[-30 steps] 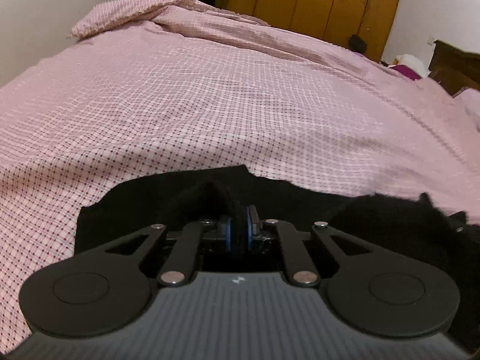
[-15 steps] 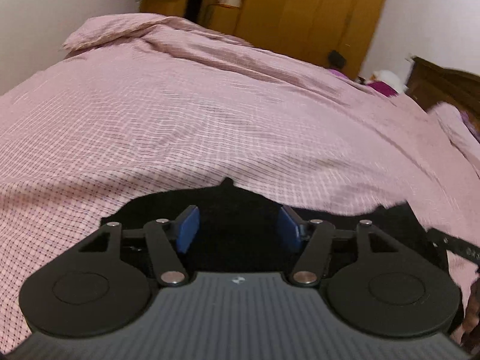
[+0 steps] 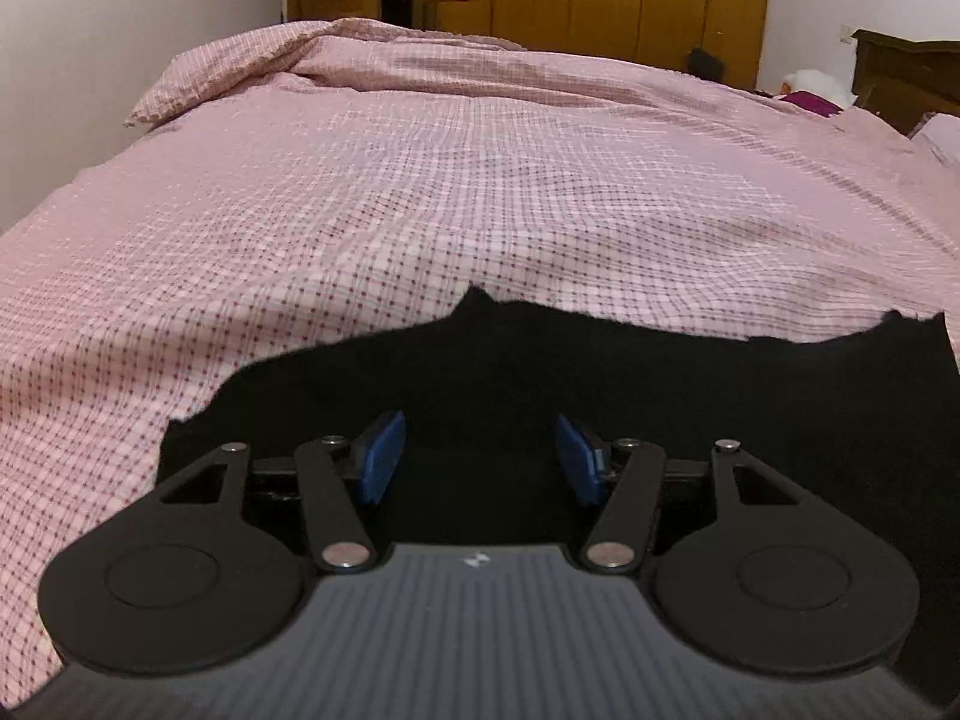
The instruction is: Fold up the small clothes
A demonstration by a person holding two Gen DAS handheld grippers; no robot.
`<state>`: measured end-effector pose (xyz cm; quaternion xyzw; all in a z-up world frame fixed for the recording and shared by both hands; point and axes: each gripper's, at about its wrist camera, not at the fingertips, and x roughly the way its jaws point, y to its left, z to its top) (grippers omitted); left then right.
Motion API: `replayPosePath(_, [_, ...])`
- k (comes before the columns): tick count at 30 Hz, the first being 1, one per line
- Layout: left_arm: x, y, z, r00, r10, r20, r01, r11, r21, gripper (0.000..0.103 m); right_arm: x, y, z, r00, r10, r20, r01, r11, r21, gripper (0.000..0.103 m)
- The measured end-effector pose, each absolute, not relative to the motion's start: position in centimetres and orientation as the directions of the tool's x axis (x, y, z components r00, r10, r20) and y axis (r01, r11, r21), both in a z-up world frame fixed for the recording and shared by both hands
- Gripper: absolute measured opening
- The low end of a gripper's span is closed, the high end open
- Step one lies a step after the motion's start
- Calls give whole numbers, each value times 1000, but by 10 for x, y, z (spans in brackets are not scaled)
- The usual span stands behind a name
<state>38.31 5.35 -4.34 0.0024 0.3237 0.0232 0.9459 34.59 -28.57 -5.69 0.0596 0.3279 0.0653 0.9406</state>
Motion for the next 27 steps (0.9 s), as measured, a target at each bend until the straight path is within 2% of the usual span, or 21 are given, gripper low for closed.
replayPosePath(2, [385,52,-44,794,105,-598,-77,994,72,63,348,-282,-61,804,120,-582,-63,991,117,39])
replayPosePath(5, [389,62,-44,794,95,-600,-97,995,29,63,349,-285,-62,822,53,-567,20,992,122,40])
replayPosePath(12, [379,59,-30,789,91,-607,-62,996,68,64,314,-332,-45,837,114,-535,77,944,321,41])
replayPosePath(14, [370,60,-24,788,102,-607,-64,994,84,65,298,-347,-41,836,153,-527,63,927,369,51])
replayPosePath(15, [363,63,-20,786,106,-609,-66,994,88,65,289,-350,-39,836,159,-526,63,924,378,55])
replayPosePath(21, [322,82,-2,777,65,-627,-47,998,45,65,234,-362,-40,824,158,-544,80,919,387,57])
replayPosePath(25, [301,90,-3,763,46,-645,-57,998,4,65,211,-360,-51,793,249,-555,44,887,460,58])
replayPosePath(27, [293,91,-5,767,51,-639,-62,998,6,65,204,-352,-48,799,237,-553,45,893,448,58])
